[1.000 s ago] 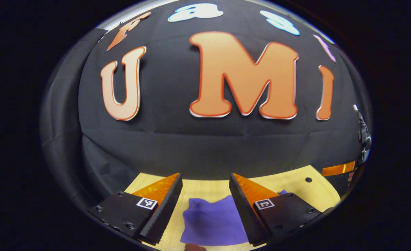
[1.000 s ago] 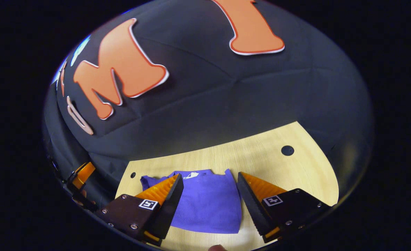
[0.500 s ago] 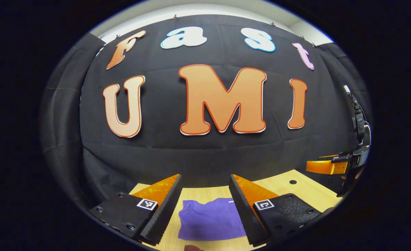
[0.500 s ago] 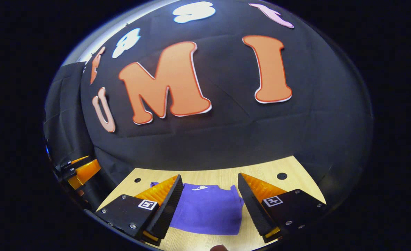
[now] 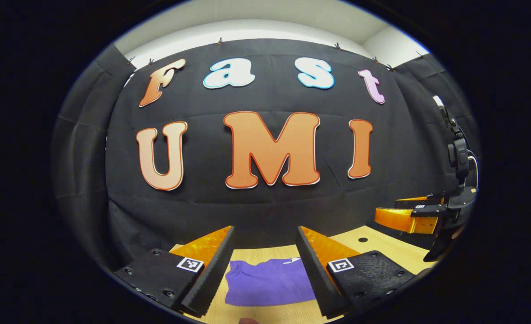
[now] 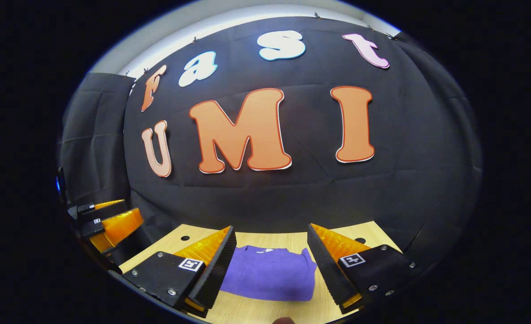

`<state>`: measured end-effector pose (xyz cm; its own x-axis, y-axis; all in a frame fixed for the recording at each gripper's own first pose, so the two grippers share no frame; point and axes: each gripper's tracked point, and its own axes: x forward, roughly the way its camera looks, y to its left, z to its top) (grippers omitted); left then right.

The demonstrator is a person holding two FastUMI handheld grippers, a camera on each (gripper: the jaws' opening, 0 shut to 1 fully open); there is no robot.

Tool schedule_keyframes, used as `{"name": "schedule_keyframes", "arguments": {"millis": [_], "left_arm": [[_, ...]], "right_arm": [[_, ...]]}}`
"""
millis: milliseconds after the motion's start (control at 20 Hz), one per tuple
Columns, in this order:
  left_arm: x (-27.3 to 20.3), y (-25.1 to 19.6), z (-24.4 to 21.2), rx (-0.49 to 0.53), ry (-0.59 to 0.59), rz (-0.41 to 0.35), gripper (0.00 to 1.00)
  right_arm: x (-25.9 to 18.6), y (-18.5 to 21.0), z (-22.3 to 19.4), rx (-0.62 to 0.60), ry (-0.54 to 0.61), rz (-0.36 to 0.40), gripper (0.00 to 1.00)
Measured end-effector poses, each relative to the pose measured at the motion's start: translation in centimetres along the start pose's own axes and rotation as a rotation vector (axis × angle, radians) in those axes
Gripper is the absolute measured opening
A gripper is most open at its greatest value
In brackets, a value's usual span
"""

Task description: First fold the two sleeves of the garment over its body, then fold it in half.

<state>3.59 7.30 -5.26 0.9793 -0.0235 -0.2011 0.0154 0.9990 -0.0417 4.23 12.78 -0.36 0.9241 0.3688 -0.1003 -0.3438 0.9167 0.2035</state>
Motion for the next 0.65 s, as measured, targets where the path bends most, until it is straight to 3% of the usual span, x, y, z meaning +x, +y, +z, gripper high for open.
{"name": "schedule_keyframes", "arguments": {"millis": [200,650], "left_arm": [[-3.7,-1.2,-0.5,-0.001,0.002,-0.005,0.85],[-9.8,-3.2,-1.1,-0.024,-0.012,-0.038,0.85]], "right_arm": [[-3.2,3.1,-0.9,0.050,-0.013,0.070,0.94],[-8.5,3.9,-2.0,-0.031,-0.054,0.030,0.94]]}}
